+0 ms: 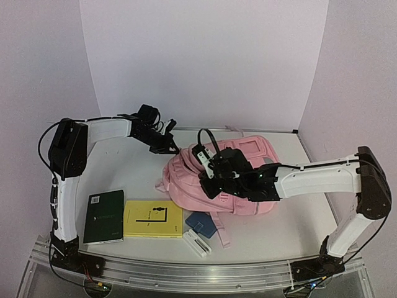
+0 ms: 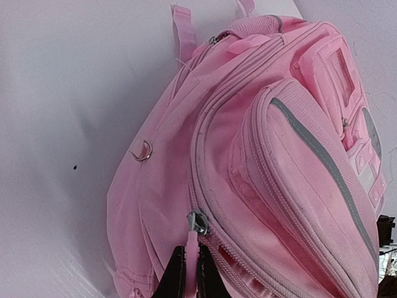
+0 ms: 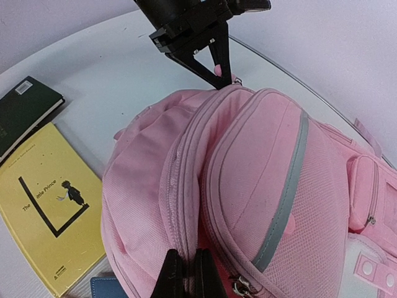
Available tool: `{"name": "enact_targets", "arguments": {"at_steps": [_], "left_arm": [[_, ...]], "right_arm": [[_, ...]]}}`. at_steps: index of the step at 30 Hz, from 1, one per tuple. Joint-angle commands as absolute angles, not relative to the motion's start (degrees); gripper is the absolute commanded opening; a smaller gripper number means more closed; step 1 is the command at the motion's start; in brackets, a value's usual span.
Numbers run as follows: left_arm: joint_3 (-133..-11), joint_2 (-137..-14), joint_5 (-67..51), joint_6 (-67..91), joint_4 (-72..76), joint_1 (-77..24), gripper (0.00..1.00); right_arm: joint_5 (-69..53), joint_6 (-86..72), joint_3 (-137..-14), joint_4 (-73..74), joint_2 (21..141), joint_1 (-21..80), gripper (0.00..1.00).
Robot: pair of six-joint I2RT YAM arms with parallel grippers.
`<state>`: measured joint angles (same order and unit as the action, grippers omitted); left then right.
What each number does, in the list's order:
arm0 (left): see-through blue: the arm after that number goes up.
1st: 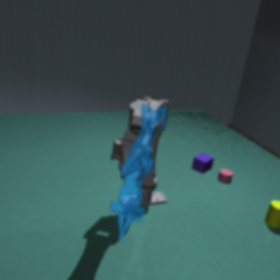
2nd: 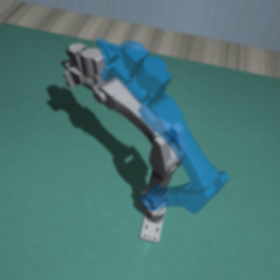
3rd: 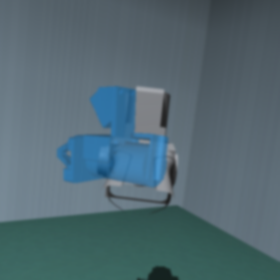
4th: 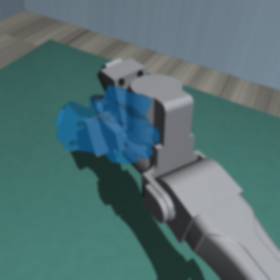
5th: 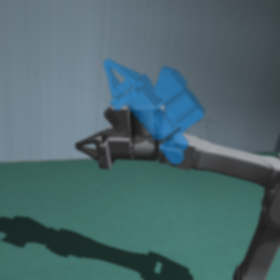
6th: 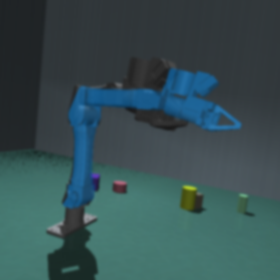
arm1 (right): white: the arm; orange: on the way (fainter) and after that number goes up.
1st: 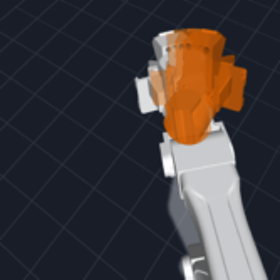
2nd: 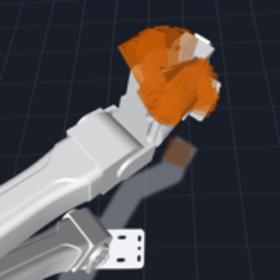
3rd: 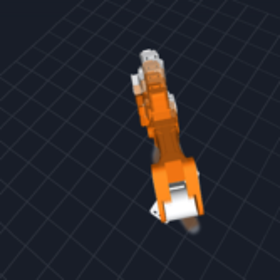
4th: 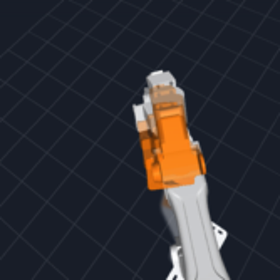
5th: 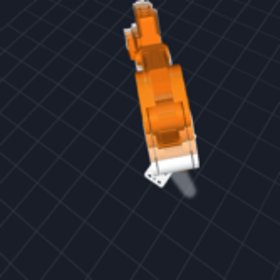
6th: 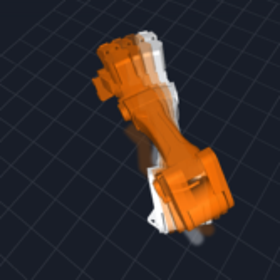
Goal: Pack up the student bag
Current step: Unzip the student bag at the center of the board.
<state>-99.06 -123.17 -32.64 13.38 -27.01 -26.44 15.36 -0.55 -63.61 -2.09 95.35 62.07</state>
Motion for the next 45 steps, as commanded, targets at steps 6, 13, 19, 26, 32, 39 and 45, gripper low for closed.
{"name": "enact_targets", "arguments": {"at_steps": [6,13,19,26,32,39,45], "left_arm": [[-100.31,-120.99,-24.52,13.90,-20.44,-22.06,0.29],[-85.36,-108.19,-20.48,22.39,-21.48,-22.09,0.64],[-72.06,-102.57,-28.76,33.88,-12.15,-22.49,0.72],[-72.68,-106.04,-29.64,36.05,-9.76,-26.39,0.80],[-74.99,-109.19,-24.03,35.60,-13.90,-28.37,0.79],[-75.32,-111.80,-23.11,35.86,-14.20,-30.23,0.65],[-74.85,-114.22,-23.07,36.13,-13.12,-30.61,0.43]], "right_arm": [[20.16,-8.27,-64.61,-1.32,90.92,63.81,0.16],[22.14,-15.04,-70.88,7.02,94.33,63.81,0.62],[24.57,-15.31,-79.07,15.10,101.62,63.89,0.85],[31.77,-15.00,-89.11,23.41,112.85,63.90,0.98],[36.00,-15.91,-94.61,26.66,119.05,63.93,0.98],[38.69,-17.21,-96.87,28.39,123.09,63.90,0.98],[43.77,-18.58,-97.89,29.86,124.71,63.42,0.98]]}}
